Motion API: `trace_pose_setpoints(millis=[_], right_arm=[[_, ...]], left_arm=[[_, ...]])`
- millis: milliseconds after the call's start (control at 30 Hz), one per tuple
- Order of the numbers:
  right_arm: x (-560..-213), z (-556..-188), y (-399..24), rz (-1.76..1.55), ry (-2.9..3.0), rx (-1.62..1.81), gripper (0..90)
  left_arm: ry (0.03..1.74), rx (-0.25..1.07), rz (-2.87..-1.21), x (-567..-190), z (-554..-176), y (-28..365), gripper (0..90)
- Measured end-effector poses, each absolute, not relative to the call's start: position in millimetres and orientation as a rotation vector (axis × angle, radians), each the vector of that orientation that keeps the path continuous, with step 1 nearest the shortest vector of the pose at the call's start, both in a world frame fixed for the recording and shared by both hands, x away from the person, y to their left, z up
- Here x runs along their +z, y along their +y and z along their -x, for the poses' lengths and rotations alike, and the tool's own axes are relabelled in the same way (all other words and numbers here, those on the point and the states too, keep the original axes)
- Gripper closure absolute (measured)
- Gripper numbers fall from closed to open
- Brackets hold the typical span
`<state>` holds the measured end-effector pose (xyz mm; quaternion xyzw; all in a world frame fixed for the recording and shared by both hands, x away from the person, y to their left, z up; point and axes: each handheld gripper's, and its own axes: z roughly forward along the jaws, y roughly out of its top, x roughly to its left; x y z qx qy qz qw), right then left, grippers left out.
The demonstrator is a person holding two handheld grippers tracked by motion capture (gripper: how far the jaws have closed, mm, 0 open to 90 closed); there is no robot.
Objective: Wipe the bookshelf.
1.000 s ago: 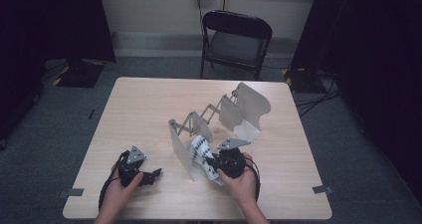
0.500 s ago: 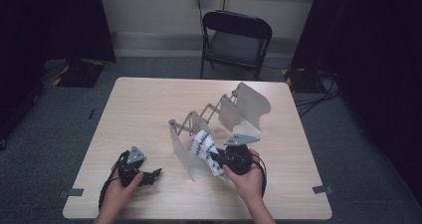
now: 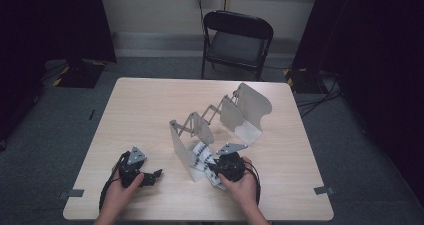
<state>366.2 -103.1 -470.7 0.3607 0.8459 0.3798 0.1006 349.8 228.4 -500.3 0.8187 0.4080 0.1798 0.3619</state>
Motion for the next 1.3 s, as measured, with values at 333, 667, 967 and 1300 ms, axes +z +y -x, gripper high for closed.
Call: trace_pose_setpoints(millis=[333,667,967,1300], right_arm=[[-472.9,-369.1,-111.5,-1.091,2.497,1.092,76.6],[-472.5,-373.9,-128.4,-1.149,2.460,1.076,76.6],[-473.3,-370.9,-149.2,-1.216,2.429,1.088,76.9],[-458.9,-376.4,-160.4,-1.241,2.371,1.100,77.5]], left_arm=[[1.051,0.463,-2.108,-500.3,-349.8,228.3,14.7],[1.051,0.463,-2.109,-500.2,-349.8,228.4,14.7],[1.051,0.461,-2.111,-500.1,-349.5,228.1,14.7],[1.051,0.460,-2.111,-500.1,-349.5,228.1,14.7]])
